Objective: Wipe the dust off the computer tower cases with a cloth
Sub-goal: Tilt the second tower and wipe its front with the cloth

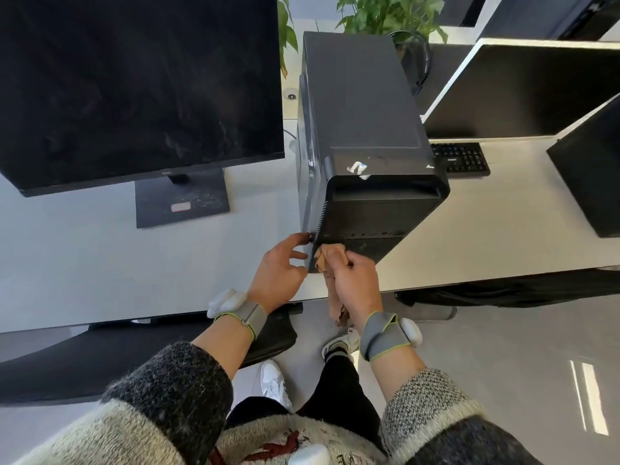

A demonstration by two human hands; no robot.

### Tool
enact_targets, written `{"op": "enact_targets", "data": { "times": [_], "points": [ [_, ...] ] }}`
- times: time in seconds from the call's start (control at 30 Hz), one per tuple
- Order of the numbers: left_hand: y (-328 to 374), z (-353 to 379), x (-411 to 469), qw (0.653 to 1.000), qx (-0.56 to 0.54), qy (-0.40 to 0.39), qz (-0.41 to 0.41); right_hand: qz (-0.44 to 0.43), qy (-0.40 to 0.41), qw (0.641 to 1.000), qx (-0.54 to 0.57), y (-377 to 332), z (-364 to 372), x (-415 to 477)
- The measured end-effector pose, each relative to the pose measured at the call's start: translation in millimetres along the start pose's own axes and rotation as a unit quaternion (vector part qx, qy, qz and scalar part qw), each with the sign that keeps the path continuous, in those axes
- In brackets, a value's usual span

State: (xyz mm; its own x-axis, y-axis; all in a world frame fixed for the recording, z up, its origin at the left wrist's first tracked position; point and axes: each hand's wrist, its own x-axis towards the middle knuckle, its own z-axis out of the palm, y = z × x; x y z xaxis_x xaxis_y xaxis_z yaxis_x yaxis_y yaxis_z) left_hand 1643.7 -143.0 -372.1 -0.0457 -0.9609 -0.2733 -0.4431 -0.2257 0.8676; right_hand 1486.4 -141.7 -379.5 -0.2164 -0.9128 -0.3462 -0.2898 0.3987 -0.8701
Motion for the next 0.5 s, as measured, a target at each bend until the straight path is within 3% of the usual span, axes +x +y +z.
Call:
{"op": "enact_targets", "data": {
  "times": [0.13,0.3,0.4,0.5],
  "points": [
    [0,0,3,1.000,0.001,0.001,0.001,-0.051,-0.001,0.998,0.039,-6,-3,-7],
    [0,-1,-1,1.000,-0.005,0.002,0.005,0.048,0.013,0.999,-0.012,6,0,2],
    [-1,1,-1,1.000,-0.012,0.000,0.005,-0.003,0.007,0.998,0.058,-5,-8,-5],
    [1,-1,2,1.000,-0.008,0.003,0.004,-0.012,-0.007,0.999,0.036,-2,-5,-2]
  ]
}}
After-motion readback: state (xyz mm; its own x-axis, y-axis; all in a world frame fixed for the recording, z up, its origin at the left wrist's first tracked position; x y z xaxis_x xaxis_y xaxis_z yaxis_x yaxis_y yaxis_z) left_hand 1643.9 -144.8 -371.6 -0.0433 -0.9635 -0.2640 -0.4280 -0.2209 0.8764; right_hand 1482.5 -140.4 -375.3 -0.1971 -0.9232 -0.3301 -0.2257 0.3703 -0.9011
